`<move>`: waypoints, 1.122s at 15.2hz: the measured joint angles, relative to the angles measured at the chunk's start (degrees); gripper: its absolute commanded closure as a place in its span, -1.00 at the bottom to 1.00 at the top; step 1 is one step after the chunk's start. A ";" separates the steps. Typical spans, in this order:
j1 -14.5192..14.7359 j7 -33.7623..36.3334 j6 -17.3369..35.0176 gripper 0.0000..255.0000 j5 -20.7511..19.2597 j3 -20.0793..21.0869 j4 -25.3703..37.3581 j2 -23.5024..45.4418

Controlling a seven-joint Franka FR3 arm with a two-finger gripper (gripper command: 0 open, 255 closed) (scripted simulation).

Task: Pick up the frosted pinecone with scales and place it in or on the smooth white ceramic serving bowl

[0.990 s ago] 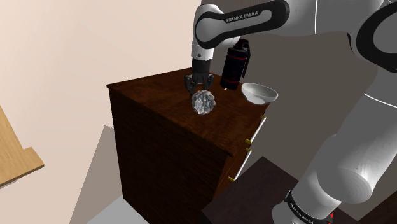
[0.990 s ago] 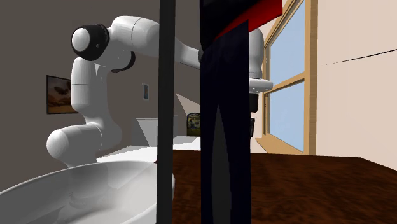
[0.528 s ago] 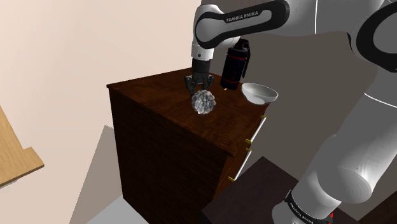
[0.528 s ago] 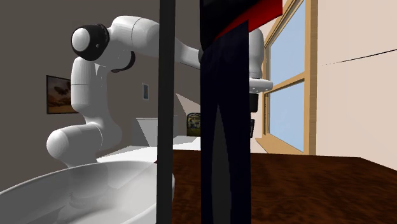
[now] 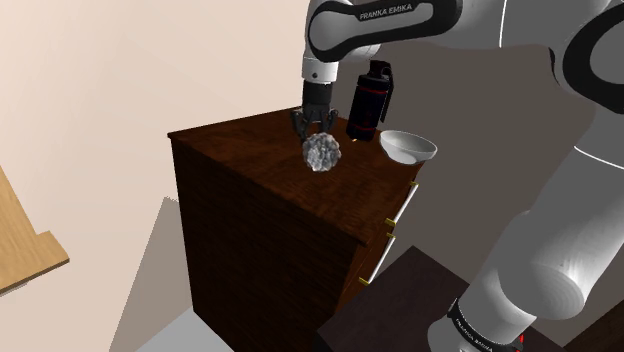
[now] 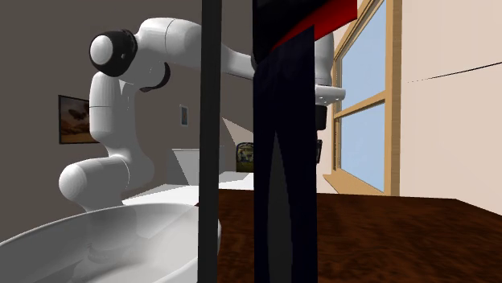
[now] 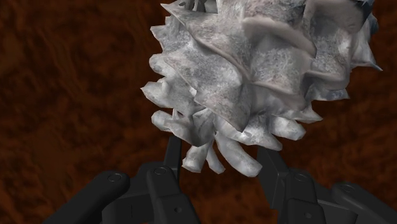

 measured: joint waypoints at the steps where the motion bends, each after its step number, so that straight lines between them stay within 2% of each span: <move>1: -0.02 -0.05 -0.69 1.00 0.00 -0.02 0.62 -0.07; 17: 0.01 -0.15 -13.21 1.00 -0.02 0.01 14.00 0.79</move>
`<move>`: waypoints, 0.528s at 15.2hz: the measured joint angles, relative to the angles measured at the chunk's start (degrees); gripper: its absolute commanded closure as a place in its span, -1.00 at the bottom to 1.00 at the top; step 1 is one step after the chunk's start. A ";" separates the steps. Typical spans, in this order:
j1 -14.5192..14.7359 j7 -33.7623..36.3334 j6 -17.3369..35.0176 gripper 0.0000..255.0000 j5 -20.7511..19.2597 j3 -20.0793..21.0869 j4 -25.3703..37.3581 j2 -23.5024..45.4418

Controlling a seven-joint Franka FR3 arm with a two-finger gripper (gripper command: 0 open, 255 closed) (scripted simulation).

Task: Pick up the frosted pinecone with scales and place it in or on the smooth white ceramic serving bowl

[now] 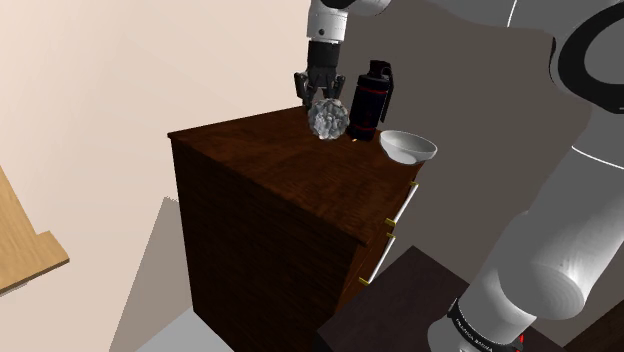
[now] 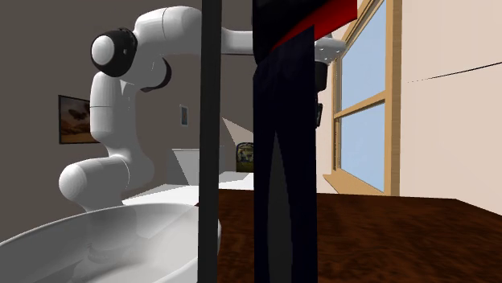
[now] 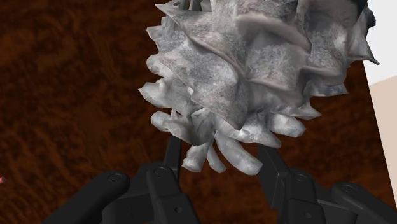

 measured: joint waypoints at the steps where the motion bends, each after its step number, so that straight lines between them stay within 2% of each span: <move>1: 0.00 -0.03 -0.82 1.00 -0.01 0.00 0.97 0.15; 5: -0.01 -0.08 -3.86 1.00 -0.04 -0.01 4.61 0.75; 8: -1.33 -2.67 -4.11 1.00 -0.15 -1.32 3.19 -0.94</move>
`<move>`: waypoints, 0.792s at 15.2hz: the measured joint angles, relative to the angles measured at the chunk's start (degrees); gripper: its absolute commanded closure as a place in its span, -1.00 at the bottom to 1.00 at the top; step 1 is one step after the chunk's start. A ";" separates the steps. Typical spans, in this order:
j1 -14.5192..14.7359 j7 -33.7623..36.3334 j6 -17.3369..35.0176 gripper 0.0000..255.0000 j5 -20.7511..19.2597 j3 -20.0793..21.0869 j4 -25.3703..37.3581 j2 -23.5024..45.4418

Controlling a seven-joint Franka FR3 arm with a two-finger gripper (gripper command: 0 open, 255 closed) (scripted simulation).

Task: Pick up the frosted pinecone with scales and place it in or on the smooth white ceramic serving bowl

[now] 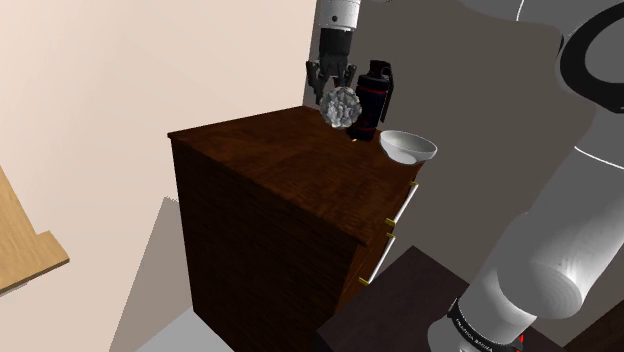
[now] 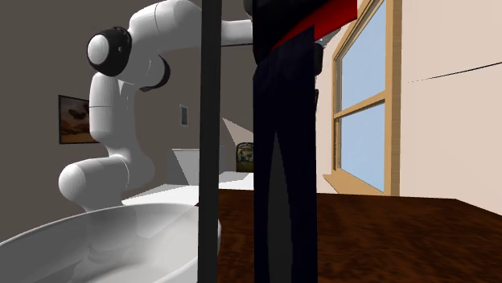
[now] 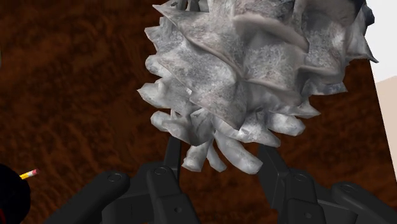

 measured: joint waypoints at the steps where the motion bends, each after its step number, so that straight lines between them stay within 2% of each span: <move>1: -0.57 -1.15 0.08 1.00 -0.06 -0.59 -0.93 -0.87; 12: -7.53 -16.15 1.15 1.00 -1.70 -8.74 -5.77 -5.09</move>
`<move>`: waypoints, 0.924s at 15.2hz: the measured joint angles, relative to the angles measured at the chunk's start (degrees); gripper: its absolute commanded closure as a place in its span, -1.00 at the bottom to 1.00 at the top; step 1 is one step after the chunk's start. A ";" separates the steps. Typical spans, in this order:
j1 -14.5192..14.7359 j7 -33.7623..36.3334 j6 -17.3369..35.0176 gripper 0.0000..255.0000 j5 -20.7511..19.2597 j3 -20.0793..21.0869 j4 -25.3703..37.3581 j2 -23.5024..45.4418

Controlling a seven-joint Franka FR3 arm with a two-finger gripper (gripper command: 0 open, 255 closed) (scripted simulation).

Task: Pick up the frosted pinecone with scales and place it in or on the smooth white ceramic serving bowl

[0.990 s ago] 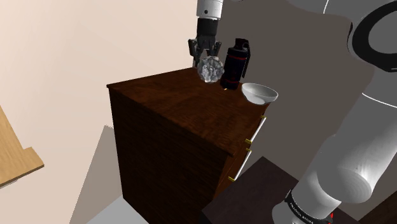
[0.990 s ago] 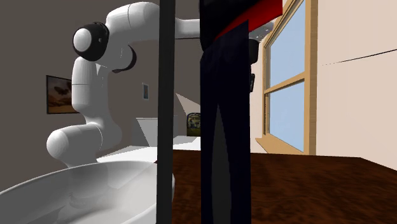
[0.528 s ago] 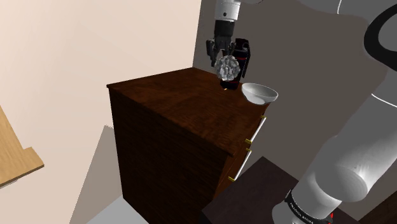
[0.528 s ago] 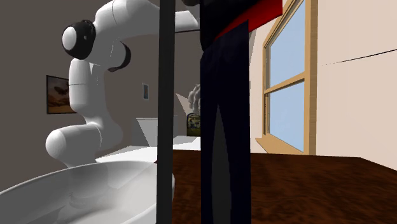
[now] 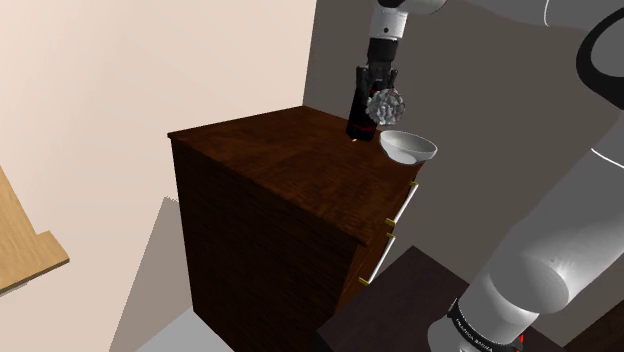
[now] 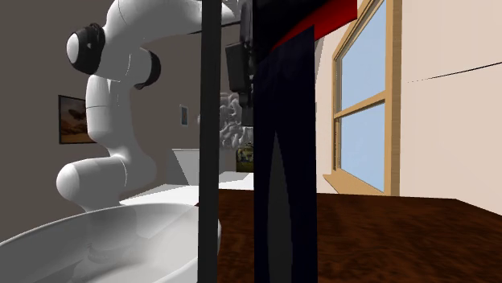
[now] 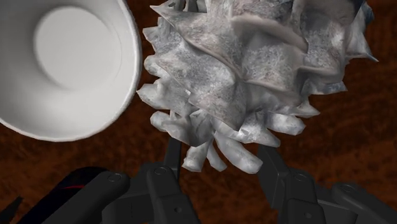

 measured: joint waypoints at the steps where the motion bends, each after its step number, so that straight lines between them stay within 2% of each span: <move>1: -0.63 -1.47 -0.01 1.00 -0.13 -0.80 0.18 0.13; 8: -5.02 -11.27 0.35 1.00 -1.00 -6.22 0.79 0.61; 14: -8.51 -19.11 0.28 1.00 -0.80 -10.47 4.17 3.64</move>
